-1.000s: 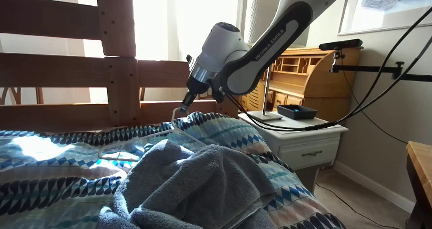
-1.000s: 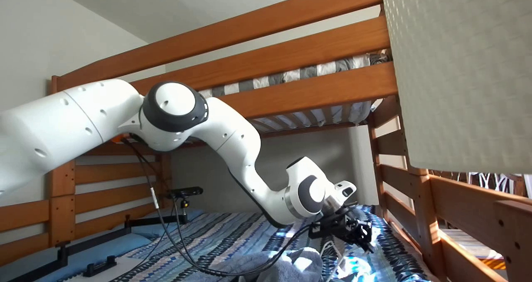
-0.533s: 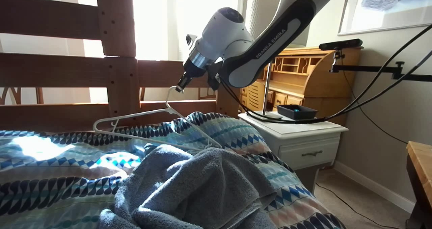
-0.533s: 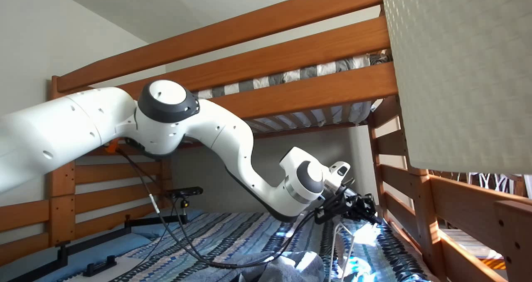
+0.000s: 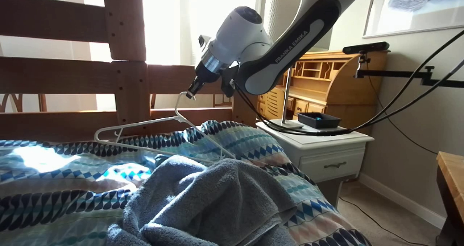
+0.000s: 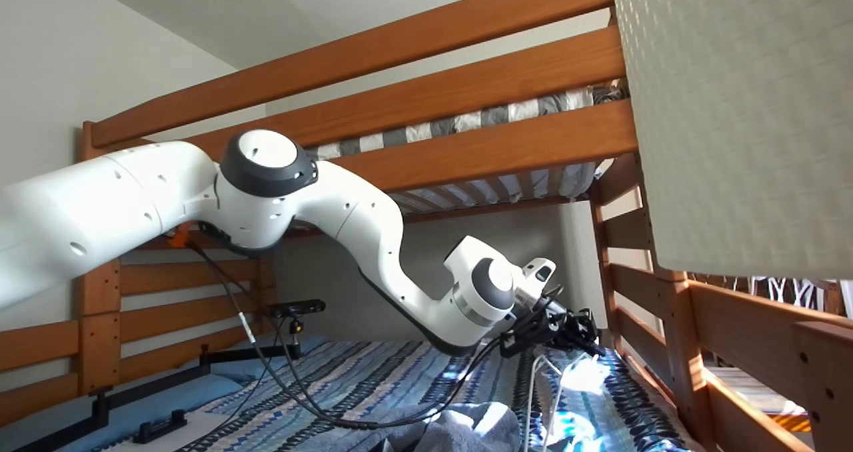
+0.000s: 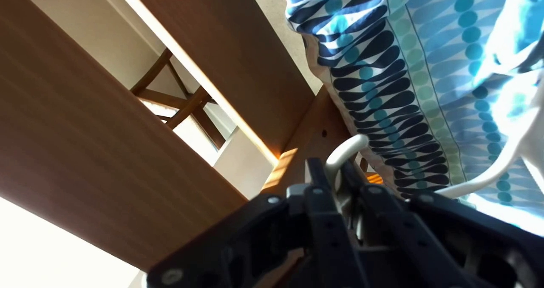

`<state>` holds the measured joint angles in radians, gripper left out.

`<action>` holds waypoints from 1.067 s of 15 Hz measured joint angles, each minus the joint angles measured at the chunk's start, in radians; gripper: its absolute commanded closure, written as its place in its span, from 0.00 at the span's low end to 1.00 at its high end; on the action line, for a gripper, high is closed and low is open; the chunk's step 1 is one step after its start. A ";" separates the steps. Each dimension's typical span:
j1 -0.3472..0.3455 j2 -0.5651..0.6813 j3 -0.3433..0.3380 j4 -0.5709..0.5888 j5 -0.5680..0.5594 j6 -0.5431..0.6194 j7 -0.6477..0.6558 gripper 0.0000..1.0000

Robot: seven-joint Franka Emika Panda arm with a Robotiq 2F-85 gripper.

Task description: Put the white coat hanger on the blue towel

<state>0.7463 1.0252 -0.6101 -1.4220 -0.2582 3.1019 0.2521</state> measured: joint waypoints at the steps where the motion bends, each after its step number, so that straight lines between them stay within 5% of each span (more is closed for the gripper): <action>1: 0.000 -0.006 0.001 -0.006 0.003 0.000 0.000 0.97; 12: 0.000 -0.148 -0.031 -0.064 0.004 0.000 -0.002 0.97; 16: -0.047 -0.226 0.069 -0.123 0.004 -0.001 -0.028 0.97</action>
<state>0.6998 0.7994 -0.5406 -1.5454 -0.2541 3.1006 0.2236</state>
